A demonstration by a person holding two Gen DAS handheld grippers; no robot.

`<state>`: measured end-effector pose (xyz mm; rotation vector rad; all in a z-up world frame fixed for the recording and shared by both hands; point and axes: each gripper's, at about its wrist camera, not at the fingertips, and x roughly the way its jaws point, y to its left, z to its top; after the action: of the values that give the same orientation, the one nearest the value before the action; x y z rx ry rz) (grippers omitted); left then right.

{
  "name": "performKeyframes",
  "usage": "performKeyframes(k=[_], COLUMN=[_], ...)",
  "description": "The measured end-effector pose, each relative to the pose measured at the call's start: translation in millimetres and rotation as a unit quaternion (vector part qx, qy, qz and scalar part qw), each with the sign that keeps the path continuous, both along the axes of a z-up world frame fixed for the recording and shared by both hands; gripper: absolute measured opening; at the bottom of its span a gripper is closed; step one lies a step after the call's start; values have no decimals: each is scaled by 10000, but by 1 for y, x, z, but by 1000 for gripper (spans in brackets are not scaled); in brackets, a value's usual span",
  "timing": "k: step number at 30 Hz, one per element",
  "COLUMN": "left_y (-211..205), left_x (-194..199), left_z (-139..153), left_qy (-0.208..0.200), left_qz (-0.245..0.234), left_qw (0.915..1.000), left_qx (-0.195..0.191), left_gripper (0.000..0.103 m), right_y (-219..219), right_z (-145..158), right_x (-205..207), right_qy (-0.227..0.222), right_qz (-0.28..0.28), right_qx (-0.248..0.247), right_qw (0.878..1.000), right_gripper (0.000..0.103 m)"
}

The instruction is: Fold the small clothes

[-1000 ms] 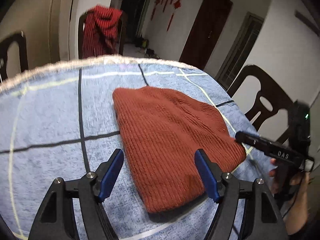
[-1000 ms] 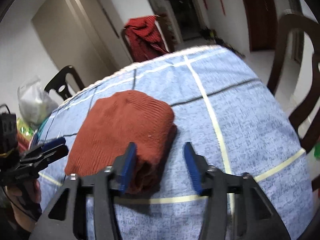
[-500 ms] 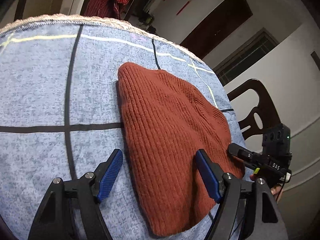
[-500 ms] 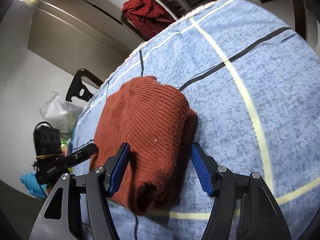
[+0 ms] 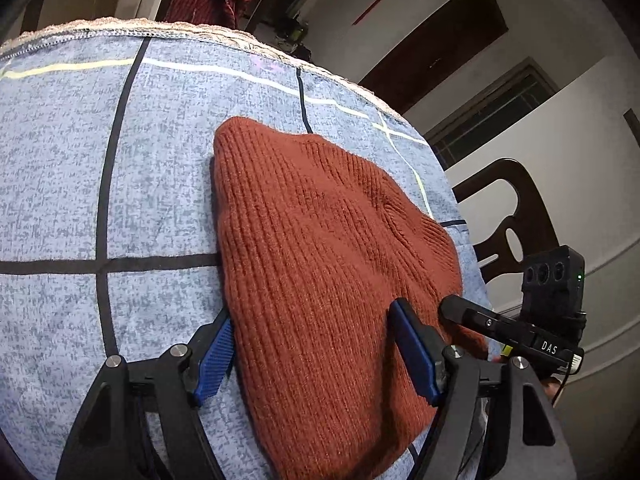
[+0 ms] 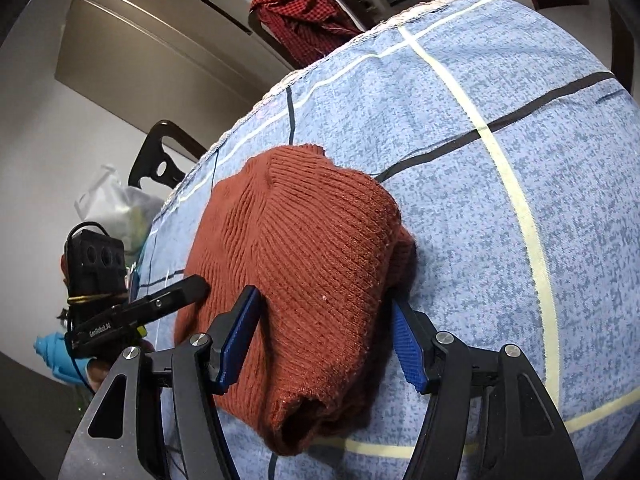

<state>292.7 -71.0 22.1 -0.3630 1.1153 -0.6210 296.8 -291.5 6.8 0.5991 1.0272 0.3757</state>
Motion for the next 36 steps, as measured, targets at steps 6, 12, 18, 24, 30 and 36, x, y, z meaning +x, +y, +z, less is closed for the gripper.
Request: performKeyframes(k=[6,12,18,24,30,36], left_y=[-10,-14,-14,-3,10,33], left_x=[-3,-2,-2,-6,-15,-26], left_z=[2,10,14,25,42,56], left_qy=[-258,-379,-438,-474,-606,-737], left_qz=[49,63,99,109,120,206], left_qw=[9990,9981,9979,9985,9980,9970], left_qx=[363,484,463,256,135,77], left_gripper=[60,41,37,36,35,35], right_y=[3,9,12,21,33,53], right_z=[-6,-3,7,28,43,52], right_x=[1,-1,-6,-13,-20,-25], right_qy=[48,-9,-168,-440,-572,-674], right_qz=[60,-21,-124,-110,-39,74], right_qx=[150,42,-61,-191,-162,-133], right_qw=[9999,10000,9998,9988,9982,9976], right_gripper=[46,39,33,28,24,24])
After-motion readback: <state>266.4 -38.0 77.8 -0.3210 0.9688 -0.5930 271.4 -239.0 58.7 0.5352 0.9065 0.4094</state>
